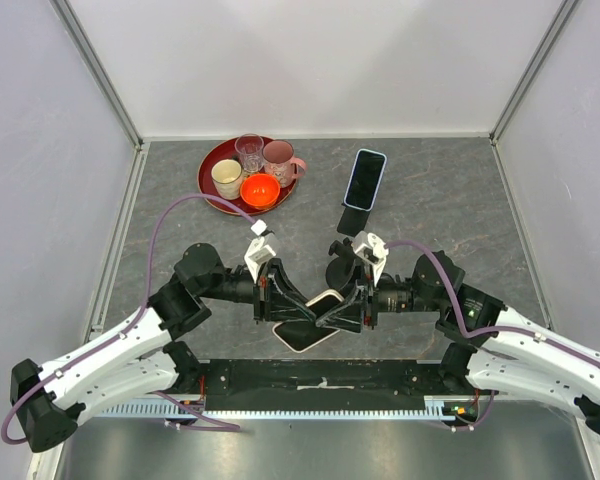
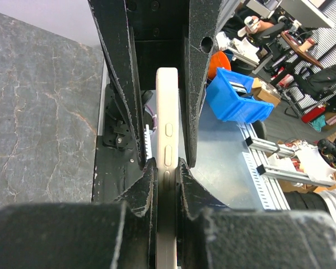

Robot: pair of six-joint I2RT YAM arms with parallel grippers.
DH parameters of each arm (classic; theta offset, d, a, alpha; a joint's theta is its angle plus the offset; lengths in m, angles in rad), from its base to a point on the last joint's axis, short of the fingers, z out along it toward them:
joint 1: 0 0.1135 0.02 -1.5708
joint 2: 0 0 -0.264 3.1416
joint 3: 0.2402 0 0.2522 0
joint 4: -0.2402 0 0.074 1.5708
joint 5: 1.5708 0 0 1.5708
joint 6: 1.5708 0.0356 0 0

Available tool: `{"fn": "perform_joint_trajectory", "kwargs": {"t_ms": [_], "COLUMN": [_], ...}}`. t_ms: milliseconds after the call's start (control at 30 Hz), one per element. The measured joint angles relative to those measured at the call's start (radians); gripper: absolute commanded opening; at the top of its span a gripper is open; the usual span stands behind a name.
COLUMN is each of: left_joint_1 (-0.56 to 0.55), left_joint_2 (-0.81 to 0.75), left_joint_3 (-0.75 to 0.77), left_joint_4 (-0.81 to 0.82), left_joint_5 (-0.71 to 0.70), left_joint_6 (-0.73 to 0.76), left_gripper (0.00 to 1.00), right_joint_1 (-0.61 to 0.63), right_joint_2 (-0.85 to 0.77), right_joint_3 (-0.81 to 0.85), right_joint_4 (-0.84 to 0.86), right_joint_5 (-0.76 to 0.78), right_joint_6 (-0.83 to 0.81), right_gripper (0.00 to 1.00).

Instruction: Place the phone on the phone stand

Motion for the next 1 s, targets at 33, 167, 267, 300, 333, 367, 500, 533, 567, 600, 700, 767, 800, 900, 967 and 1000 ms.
{"fn": "perform_joint_trajectory", "kwargs": {"t_ms": [33,167,267,300,333,367,500,533,567,600,700,767,800,900,967,1000], "left_joint_1": [0.0,0.0,0.0,0.0,0.0,0.0,-0.008,-0.01,-0.012,-0.01,-0.003,-0.001,-0.001,-0.001,-0.001,-0.001], "left_joint_2": [-0.001,-0.009,-0.013,-0.013,-0.013,-0.013,-0.008,-0.005,-0.002,-0.004,-0.016,-0.016,-0.006,0.076,0.149,0.194], "left_joint_3": [0.0,0.0,0.0,0.0,0.0,0.0,0.005,0.009,0.015,0.024,0.063,0.097,0.115,0.19,0.235,0.257], "left_joint_4": [-0.001,-0.004,-0.008,-0.008,-0.008,-0.008,-0.004,-0.007,-0.017,-0.045,-0.137,-0.2,-0.231,-0.304,-0.327,-0.332], "left_joint_5": [-0.007,-0.022,-0.043,-0.048,-0.048,-0.05,-0.086,-0.098,-0.12,-0.146,-0.277,-0.384,-0.436,-0.553,-0.603,-0.628], "left_joint_6": [0.0,-0.001,-0.007,-0.008,-0.009,-0.009,-0.008,-0.006,-0.006,-0.002,0.003,0.005,0.01,0.04,0.067,0.085], "left_gripper": [0.02,0.02,0.02,0.02,0.02,0.03,0.31,0.44,0.55,0.56,0.59,0.53,0.5,0.44,0.39,0.38], "right_joint_1": [0.0,0.0,0.0,0.0,0.0,0.002,0.015,0.018,0.02,0.019,0.01,0.011,0.009,0.003,0.002,0.002], "right_joint_2": [0.002,0.0,-0.011,-0.013,-0.014,-0.018,-0.055,-0.065,-0.079,-0.106,-0.188,-0.218,-0.228,-0.259,-0.287,-0.302], "right_joint_3": [0.0,0.0,0.001,0.001,0.001,0.001,-0.016,-0.02,-0.021,-0.021,-0.005,0.041,0.068,0.138,0.171,0.189], "right_joint_4": [0.0,-0.001,-0.01,-0.014,-0.015,-0.016,-0.023,-0.024,-0.034,-0.061,-0.178,-0.297,-0.347,-0.485,-0.56,-0.596], "right_joint_5": [0.0,0.016,0.036,0.041,0.05,0.063,0.128,0.144,0.171,0.209,0.38,0.534,0.615,0.822,0.923,0.966], "right_joint_6": [0.0,-0.002,-0.005,-0.004,-0.004,-0.004,0.005,0.008,0.009,0.006,-0.01,-0.026,-0.032,-0.045,-0.055,-0.057], "right_gripper": [0.37,0.13,0.0,0.0,0.0,0.0,0.0,0.0,0.0,0.0,0.0,0.0,0.0,0.0,0.0,0.0]}}
